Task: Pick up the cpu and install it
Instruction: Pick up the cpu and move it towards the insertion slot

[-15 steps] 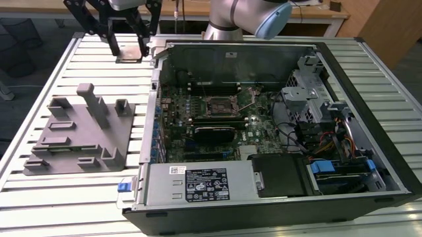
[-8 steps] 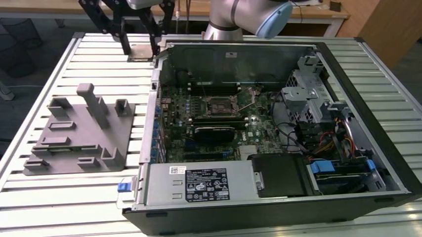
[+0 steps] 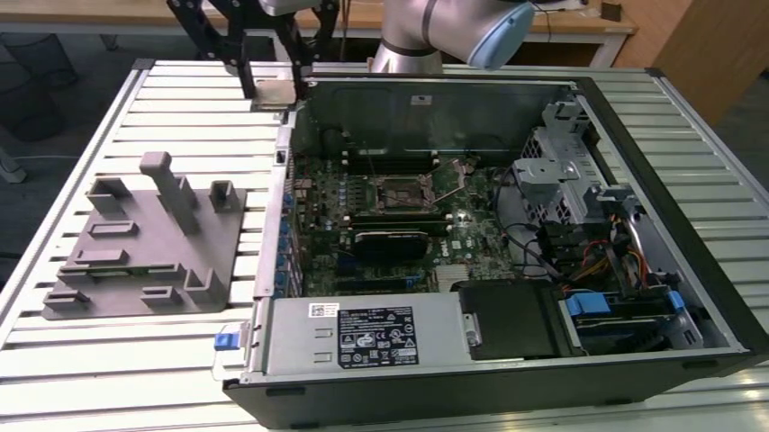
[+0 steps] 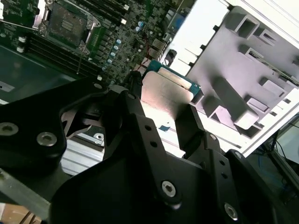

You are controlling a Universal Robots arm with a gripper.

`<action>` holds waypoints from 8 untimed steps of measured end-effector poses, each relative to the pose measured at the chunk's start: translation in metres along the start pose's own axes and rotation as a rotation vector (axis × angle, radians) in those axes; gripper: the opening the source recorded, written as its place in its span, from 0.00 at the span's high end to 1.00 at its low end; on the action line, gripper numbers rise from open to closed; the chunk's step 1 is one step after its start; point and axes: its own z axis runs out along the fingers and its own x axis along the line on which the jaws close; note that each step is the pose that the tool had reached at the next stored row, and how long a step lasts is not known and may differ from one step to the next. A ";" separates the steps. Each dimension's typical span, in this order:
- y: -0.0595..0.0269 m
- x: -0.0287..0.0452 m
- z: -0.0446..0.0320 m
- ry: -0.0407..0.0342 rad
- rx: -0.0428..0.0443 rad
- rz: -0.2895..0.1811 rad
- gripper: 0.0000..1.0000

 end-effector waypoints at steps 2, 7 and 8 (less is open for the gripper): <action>0.0004 -0.0032 0.0000 0.0000 0.0000 0.000 0.47; 0.0015 -0.0123 0.0003 0.0000 0.0000 0.000 0.47; 0.0020 -0.0145 0.0004 -0.0001 -0.0001 0.000 0.47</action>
